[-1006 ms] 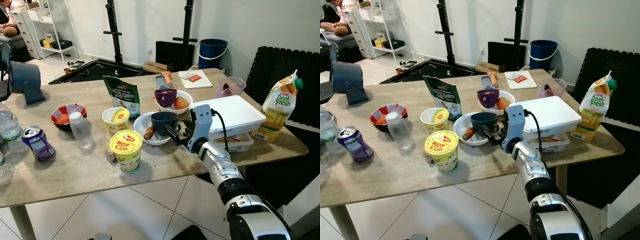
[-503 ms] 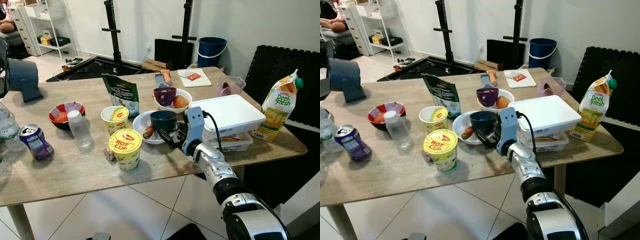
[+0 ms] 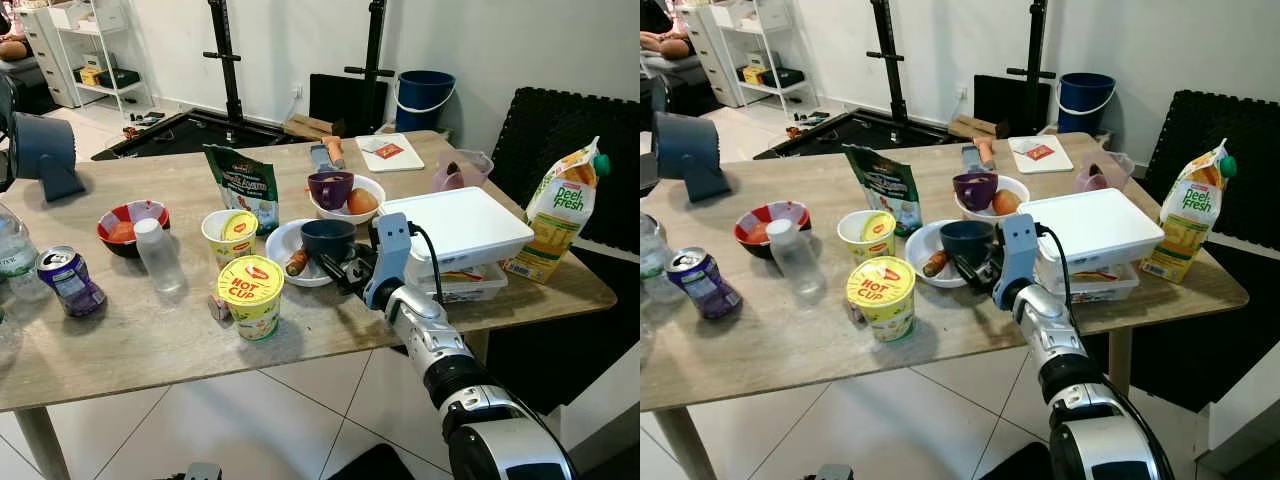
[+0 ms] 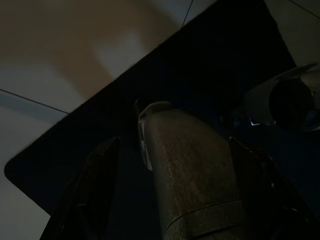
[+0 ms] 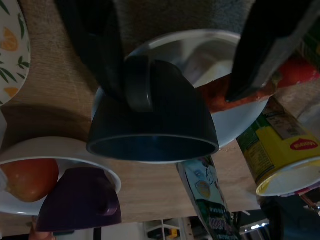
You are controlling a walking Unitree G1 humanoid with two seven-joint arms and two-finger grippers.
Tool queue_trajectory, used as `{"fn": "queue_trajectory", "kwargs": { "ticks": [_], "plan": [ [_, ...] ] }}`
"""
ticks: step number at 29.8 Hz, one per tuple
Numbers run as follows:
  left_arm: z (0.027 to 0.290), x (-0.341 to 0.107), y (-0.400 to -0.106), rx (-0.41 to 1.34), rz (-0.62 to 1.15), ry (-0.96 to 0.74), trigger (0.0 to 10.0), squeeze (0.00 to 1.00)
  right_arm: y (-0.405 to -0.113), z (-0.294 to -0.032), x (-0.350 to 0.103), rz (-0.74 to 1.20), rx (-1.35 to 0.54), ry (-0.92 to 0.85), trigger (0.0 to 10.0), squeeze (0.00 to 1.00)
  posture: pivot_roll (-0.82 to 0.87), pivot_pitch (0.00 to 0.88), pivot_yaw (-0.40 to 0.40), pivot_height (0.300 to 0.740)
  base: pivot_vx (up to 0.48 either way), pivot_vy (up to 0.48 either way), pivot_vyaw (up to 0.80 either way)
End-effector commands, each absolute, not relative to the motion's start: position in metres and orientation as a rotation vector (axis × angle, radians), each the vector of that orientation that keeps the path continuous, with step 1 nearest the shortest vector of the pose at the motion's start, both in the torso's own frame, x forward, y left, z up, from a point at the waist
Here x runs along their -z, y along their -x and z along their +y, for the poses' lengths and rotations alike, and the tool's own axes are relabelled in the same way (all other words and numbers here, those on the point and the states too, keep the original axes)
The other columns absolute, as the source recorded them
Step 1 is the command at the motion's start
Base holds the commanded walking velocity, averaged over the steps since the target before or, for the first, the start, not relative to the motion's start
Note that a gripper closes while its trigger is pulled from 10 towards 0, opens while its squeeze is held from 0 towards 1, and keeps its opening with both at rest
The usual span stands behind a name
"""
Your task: Restocking fridge
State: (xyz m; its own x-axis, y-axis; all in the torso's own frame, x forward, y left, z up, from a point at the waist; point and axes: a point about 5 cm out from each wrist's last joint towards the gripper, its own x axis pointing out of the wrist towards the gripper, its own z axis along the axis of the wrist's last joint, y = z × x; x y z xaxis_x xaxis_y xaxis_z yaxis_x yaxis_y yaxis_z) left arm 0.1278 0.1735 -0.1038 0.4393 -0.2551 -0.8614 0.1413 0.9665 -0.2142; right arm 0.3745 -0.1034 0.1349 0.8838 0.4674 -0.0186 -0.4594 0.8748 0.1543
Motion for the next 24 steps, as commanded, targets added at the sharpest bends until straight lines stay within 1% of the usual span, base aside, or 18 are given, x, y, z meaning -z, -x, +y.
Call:
{"fn": "queue_trajectory", "kwargs": {
  "ticks": [1, 2, 3, 4, 5, 6, 7, 10, 11, 12, 13, 16, 17, 19, 20, 21, 24],
  "plan": [
    [0.172, 0.109, -0.112, 0.264, 1.15, 0.123, 10.0, 0.0, -0.374, -0.1, -0.135, 0.048, -0.49, -0.158, 4.4, 0.0, -0.03, 0.074, -0.012, 0.74, 0.0, 0.0, 0.0],
    [0.172, 0.109, -0.112, 0.263, 1.151, 0.123, 10.0, 0.0, -0.375, -0.1, -0.136, 0.048, -0.49, -0.157, 4.9, 0.0, -0.03, 0.074, -0.012, 0.74, 0.0, 0.0, 0.0],
    [0.172, 0.109, -0.112, 0.263, 1.151, 0.123, 10.0, 0.0, -0.375, -0.1, -0.136, 0.048, -0.49, -0.157, 4.9, 0.0, -0.03, 0.074, -0.012, 0.74, 0.0, 0.0, 0.0],
    [0.172, 0.109, -0.112, 0.263, 1.151, 0.123, 10.0, 0.0, -0.375, -0.1, -0.136, 0.047, -0.491, -0.157, 3.9, 0.0, -0.03, 0.075, -0.012, 0.74, 0.0, 0.0, 0.0],
    [0.172, 0.109, -0.111, 0.262, 1.152, 0.124, 10.0, 0.0, -0.375, -0.1, -0.136, 0.046, -0.49, -0.156, 3.7, 0.0, -0.03, 0.075, -0.011, 0.74, 0.0, 0.0, 0.0],
    [0.172, 0.109, -0.111, 0.262, 1.152, 0.124, 10.0, 0.0, -0.375, -0.1, -0.136, 0.046, -0.49, -0.156, 3.7, 0.0, -0.03, 0.075, -0.011, 0.74, 0.0, 0.0, 0.0],
    [0.172, 0.109, -0.111, 0.263, 1.152, 0.123, 10.0, 0.0, -0.375, -0.101, -0.136, 0.047, -0.487, -0.152, 3.3, 0.0, -0.03, 0.075, -0.011, 0.74, 0.0, 0.0, 0.0],
    [0.172, 0.109, -0.111, 0.263, 1.153, 0.122, 10.0, 0.0, -0.376, -0.101, -0.136, 0.047, -0.484, -0.15, 3.0, 0.0, -0.03, 0.075, -0.01, 0.74, 0.0, 0.0, 0.0],
    [0.172, 0.109, -0.111, 0.265, 1.153, 0.12, 10.0, 0.0, -0.376, -0.101, -0.136, 0.046, -0.483, -0.149, 2.0, 0.0, -0.03, 0.073, -0.009, 0.74, 0.0, 0.0, 0.0],
    [0.172, 0.109, -0.112, 0.266, 1.153, 0.119, 10.0, 0.0, -0.376, -0.101, -0.136, 0.045, -0.483, -0.15, 1.8, 0.0, -0.03, 0.073, -0.007, 0.74, 0.0, 0.0, 0.0],
    [0.172, 0.109, -0.112, 0.267, 1.153, 0.118, 10.0, 0.0, -0.375, -0.102, -0.136, 0.043, -0.483, -0.149, 0.9, 0.0, -0.03, 0.073, -0.007, 0.74, 0.0, 0.0, 0.0],
    [0.172, 0.109, -0.112, 0.268, 1.152, 0.118, 10.0, 0.0, -0.375, -0.102, -0.136, 0.041, -0.483, -0.15, 0.9, 0.0, -0.03, 0.072, -0.008, 0.74, 0.0, 0.0, 0.0],
    [0.172, 0.109, -0.113, 0.269, 1.151, 0.117, 10.0, 0.0, -0.375, -0.103, -0.136, 0.039, -0.481, -0.15, 0.4, 0.0, -0.03, 0.072, -0.008, 0.74, 0.0, 0.0, 0.0],
    [0.172, 0.108, -0.114, 0.27, 1.15, 0.116, 10.0, 0.0, -0.375, -0.104, -0.136, 0.033, -0.479, -0.149, 0.2, 0.0, -0.03, 0.069, -0.007, 0.74, 0.0, 0.0, 0.0],
    [0.172, 0.108, -0.114, 0.27, 1.15, 0.116, 10.0, 0.0, -0.375, -0.104, -0.136, 0.033, -0.479, -0.149, 0.2, 0.0, -0.03, 0.069, -0.007, 0.74, 0.0, 0.0, 0.0],
    [0.171, 0.108, -0.115, 0.272, 1.148, 0.115, 10.0, 0.0, -0.375, -0.107, -0.138, 0.01, -0.476, -0.163, 0.4, 0.0, -0.03, 0.065, -0.006, 0.74, 0.0, 0.0, 0.0],
    [0.171, 0.108, -0.116, 0.273, 1.145, 0.113, 10.0, 0.0, -0.375, -0.111, -0.143, -0.041, -0.474, -0.193, 0.7, 0.0, -0.03, 0.059, -0.003, 0.74, 0.0, 0.0, 0.0]
  ]
}}
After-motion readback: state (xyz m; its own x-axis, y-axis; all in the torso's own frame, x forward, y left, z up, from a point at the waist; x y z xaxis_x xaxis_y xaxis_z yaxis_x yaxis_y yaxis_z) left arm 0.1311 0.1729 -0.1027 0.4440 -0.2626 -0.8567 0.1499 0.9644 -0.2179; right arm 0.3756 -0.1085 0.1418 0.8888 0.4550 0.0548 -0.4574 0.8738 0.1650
